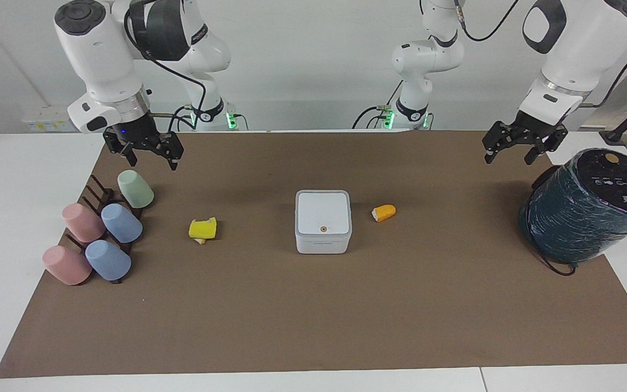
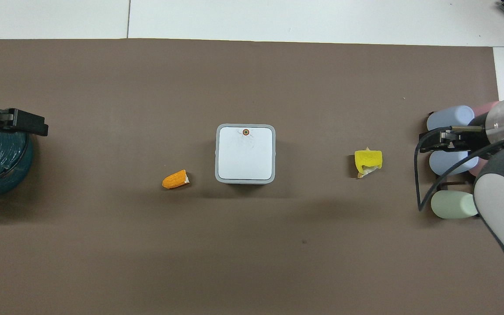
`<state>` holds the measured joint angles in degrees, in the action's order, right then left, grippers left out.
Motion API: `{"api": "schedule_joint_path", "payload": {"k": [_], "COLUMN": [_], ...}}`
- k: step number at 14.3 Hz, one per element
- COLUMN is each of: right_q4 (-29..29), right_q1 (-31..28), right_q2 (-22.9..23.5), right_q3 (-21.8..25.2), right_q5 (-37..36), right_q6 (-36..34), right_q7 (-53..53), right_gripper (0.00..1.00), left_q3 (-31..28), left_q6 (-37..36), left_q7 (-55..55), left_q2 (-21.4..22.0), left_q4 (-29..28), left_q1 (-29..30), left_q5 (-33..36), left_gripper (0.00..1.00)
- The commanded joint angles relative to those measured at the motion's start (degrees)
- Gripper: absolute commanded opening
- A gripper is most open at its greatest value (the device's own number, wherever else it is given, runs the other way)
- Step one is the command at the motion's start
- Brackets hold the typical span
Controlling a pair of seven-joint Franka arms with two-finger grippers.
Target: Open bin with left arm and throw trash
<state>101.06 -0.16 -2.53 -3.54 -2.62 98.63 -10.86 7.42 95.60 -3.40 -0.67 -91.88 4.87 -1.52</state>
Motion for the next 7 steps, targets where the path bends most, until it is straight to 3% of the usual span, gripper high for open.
{"api": "schedule_joint_path", "payload": {"k": [1,7], "right_q4": [0.9,1.0], "right_q1": [-0.6,-0.6], "right_q2": [-1.0,-1.0], "right_q3": [-0.2,-0.2], "right_q5": [1.4,1.4], "right_q6": [-0.2,-0.2], "right_q7": [1.8,1.8], "right_gripper": [1.0,1.0], "left_q3": [-0.2,0.5], "left_q6": [0.9,1.2], "left_q7": [-0.5,0.3], "left_q2": [0.8,1.0], "left_q4": [-1.3,-1.7], "left_q1": [-0.3,-4.7], "left_q5": [1.1,1.1], "left_gripper": [1.0,1.0]}}
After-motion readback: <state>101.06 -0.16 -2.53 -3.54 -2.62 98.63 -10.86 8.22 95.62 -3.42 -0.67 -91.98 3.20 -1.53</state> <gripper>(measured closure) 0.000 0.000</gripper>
